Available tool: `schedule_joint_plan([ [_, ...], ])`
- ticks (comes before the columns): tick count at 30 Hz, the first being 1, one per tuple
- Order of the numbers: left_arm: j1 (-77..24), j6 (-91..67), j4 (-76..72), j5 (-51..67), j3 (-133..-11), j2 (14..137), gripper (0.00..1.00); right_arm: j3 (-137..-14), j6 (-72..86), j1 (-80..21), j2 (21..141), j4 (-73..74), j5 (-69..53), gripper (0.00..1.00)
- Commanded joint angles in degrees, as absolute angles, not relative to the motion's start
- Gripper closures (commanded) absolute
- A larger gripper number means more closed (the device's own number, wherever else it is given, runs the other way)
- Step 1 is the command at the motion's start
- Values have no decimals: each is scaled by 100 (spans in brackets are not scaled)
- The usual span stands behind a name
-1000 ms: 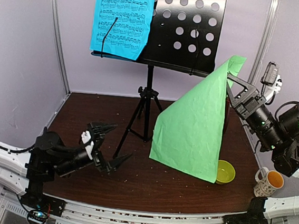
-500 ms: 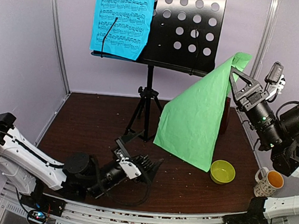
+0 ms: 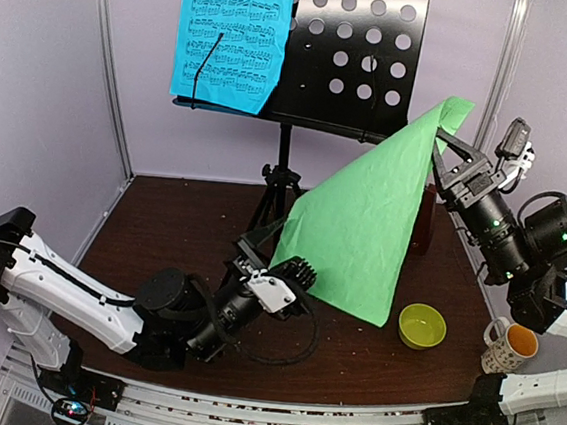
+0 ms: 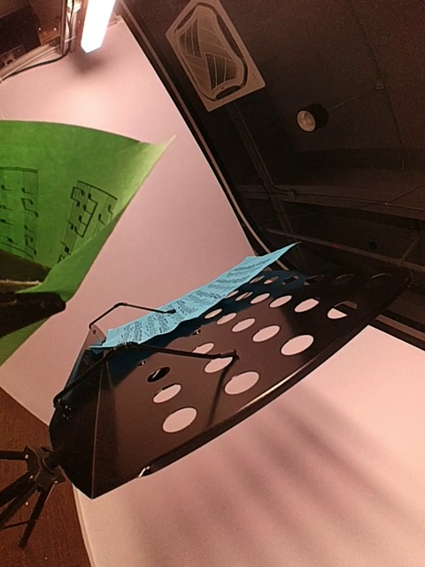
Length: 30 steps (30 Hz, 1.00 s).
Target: Set up the instrument practice props
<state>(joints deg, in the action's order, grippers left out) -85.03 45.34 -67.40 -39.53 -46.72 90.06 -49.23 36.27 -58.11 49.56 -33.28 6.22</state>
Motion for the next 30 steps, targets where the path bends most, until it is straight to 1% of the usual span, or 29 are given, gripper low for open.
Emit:
schedule_joint_plan([
  [1,-8419,4691,-6214,-3855,-4873,8897,13,-4835,3731,-5792,4944,-3531,540,100],
  [3,-8382,4732,-6289,-3907,-4851,8898,14,-4859,3746,-5792,4961,-3520,505,100],
  [5,-8368,4778,-6340,-3910,-4815,8808,20,-4818,3738,-5792,4959,-3509,505,100],
  [10,-8367,4607,-6669,-3860,-4441,8245,52,-4509,3580,-5785,4812,-3376,520,100],
  [11,-8355,4529,-6631,-3844,-4378,8089,61,-4446,3537,-5783,4781,-3328,478,100],
  [13,-8318,4271,-6227,-3679,-4300,7762,85,-4323,3479,-5788,4733,-3289,348,100],
  [14,-8281,4073,-5980,-3546,-4279,7572,92,-4258,3458,-5786,4725,-3266,289,100],
  [16,-8162,3592,-5345,-3298,-4255,7174,100,-4156,3426,-5783,4709,-3211,156,100],
  [17,-8040,3289,-4933,-3159,-4273,6858,100,-4124,3373,-5784,4704,-3148,75,98],
  [18,-7936,2865,-4464,-2985,-4293,6618,100,-4103,3251,-5783,4679,-3026,11,93],
  [19,-7820,2579,-3979,-2757,-4322,6348,100,-4103,3115,-5787,4661,-2817,-26,84],
  [20,-7740,2300,-3391,-2611,-4388,6113,100,-4109,2956,-5784,4593,-2579,-49,71],
  [21,-7656,2083,-2861,-2501,-4451,5860,100,-4115,2800,-5783,4509,-2280,-52,55],
  [22,-7581,1910,-2390,-2396,-4516,5622,100,-4111,2627,-5783,4407,-1991,-64,41],
  [23,-7508,1719,-1810,-2250,-4583,5406,100,-4100,2443,-5783,4289,-1722,-69,31],
  [25,-7347,1396,-1071,-1952,-4740,5004,100,-4096,2033,-5783,4060,-1061,-53,15],
  [26,-7286,1258,-721,-1868,-4883,4861,100,-4134,1843,-5783,3966,-759,-4,8],
  [27,-7244,1160,-392,-1747,-5007,4762,100,-4174,1646,-5783,3883,-482,-15,3],
  [28,-7223,1094,6,-1631,-5186,4711,100,-4233,1455,-5783,3843,-222,-35,0],
  [30,-7207,1033,817,-1392,-5590,4732,100,-4515,1084,-5783,3870,425,-167,0],
])
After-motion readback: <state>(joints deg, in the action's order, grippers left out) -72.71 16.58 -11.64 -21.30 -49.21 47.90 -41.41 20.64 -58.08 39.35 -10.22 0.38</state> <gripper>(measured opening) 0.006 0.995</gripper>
